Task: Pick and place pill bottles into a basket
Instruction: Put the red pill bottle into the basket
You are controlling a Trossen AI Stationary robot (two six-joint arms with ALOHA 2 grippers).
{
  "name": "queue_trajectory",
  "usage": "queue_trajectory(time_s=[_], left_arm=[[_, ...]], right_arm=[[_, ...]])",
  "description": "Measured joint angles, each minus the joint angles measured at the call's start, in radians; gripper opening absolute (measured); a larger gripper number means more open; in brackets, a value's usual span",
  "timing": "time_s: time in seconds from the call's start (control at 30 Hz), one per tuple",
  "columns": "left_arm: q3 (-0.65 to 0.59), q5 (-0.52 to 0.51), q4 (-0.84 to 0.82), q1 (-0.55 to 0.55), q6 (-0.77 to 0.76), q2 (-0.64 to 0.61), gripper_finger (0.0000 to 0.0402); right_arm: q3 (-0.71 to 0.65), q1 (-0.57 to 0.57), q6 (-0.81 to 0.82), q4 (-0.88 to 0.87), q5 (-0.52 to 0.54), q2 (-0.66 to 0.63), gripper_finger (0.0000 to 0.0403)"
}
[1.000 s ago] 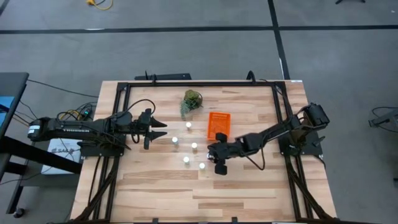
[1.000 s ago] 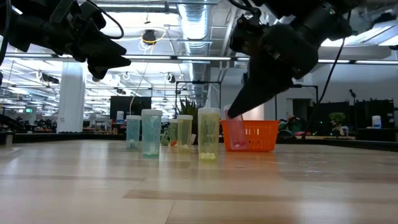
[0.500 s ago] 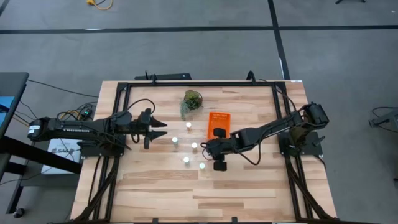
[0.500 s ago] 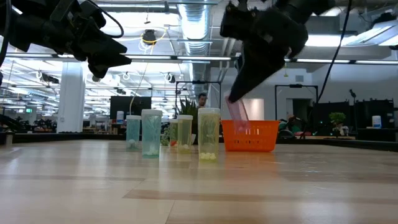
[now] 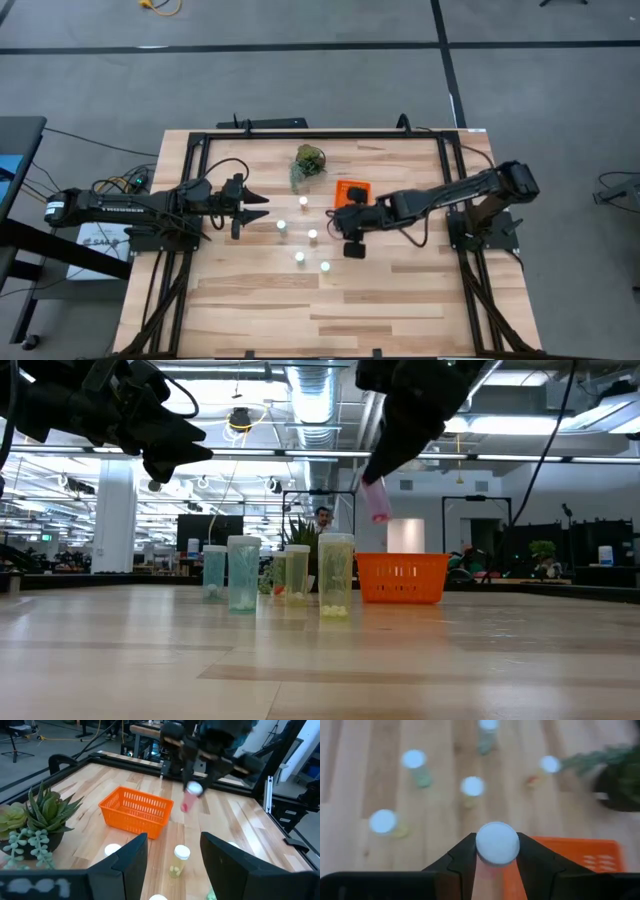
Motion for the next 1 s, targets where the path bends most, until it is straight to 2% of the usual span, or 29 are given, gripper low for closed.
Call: queue_trajectory(time_s=[0.13,0.27,0.57,0.77,1.0], left_arm=[[0.0,0.0,0.0,0.0,0.0,0.0,0.0171],[0.0,0.0,0.001,0.0,-0.001,0.0,0.0171],[0.0,0.0,0.005,0.0,-0.003,0.0,0.0171],[0.0,0.0,0.005,0.0,-0.003,0.0,0.0171],[0.0,-0.001,0.018,0.0,-0.002,0.0,0.0171]], right_arm=[[-0.012,-0.039,-0.002,-0.002,0.038,-0.051,0.0119],[-0.096,-0.091,0.005,0.037,0.054,-0.09,0.0119],[-0.344,-0.186,0.056,0.324,0.054,-0.159,0.0119],[-0.435,-0.185,0.08,0.463,0.052,-0.171,0.0119],[-0.462,-0.163,0.107,0.542,0.052,-0.109,0.0119]])
